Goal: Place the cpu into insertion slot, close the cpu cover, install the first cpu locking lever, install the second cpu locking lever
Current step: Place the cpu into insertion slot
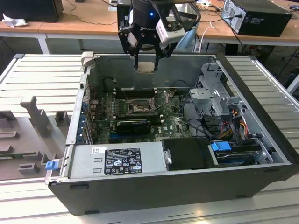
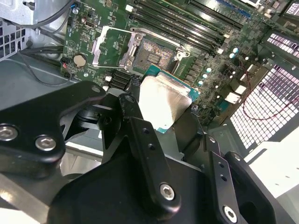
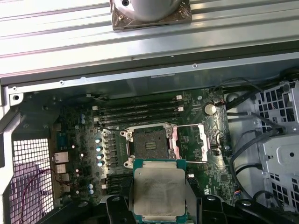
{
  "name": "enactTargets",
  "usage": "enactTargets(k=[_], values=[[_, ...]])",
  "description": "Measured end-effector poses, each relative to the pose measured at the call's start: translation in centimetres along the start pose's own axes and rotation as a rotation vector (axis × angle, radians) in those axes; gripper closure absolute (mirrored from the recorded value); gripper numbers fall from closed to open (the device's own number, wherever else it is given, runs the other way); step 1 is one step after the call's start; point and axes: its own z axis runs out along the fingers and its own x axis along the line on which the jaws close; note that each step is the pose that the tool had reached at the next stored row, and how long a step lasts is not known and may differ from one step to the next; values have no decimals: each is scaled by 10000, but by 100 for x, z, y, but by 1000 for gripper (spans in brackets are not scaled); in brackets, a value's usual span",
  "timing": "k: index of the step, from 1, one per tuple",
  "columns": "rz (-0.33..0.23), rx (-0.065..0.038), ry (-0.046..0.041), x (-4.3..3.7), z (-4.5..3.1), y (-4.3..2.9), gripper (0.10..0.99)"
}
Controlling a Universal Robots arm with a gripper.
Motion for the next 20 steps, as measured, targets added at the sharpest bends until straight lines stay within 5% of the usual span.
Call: enactTargets(k=[20], values=[[344,-8,-31,0,1,0,549]])
